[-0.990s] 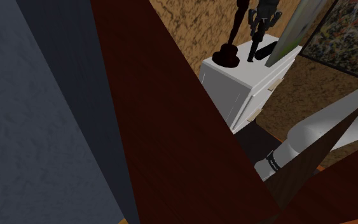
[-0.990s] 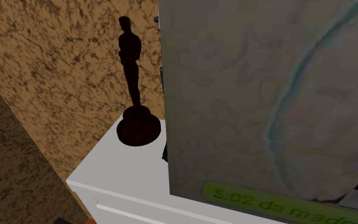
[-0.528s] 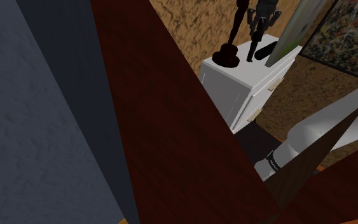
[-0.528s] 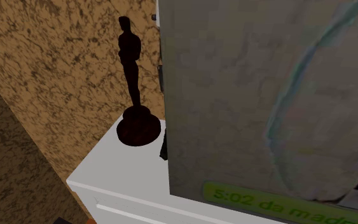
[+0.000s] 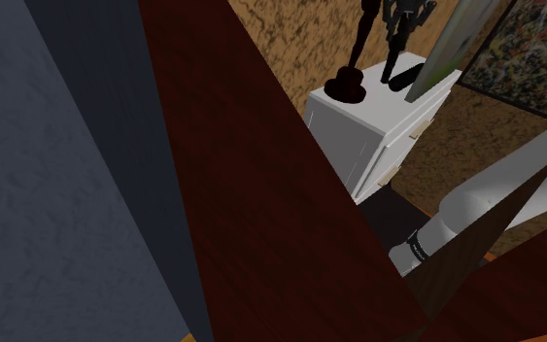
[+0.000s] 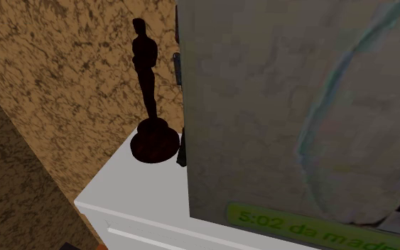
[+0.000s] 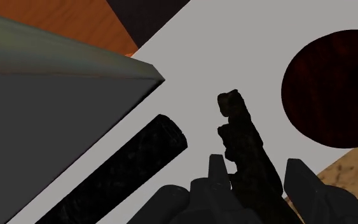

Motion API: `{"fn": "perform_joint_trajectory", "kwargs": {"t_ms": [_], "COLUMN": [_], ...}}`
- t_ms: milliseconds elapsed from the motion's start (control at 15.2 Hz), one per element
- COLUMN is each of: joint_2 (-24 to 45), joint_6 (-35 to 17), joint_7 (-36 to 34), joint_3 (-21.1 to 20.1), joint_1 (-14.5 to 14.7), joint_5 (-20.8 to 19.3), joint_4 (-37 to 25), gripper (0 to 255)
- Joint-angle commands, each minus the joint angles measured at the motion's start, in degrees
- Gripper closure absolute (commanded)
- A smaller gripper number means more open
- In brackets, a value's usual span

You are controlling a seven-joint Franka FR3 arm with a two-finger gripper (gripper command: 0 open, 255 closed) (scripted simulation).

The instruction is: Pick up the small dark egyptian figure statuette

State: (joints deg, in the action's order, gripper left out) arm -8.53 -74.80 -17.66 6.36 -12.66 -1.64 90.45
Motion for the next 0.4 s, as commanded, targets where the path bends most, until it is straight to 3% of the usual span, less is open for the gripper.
{"fn": "perform_joint_trajectory", "kwargs": {"t_ms": [0,330], "joint_2": [0.66,2.0], "joint_6": [1.78,4.57], "joint_7": [0.23,0.39], "joint_3": [0.11,0.17], "joint_1": [-0.06,-0.09], "joint_5": [0.02,0.13], "joint_4": [-2.42,-6.56], "gripper": [255,255]}}
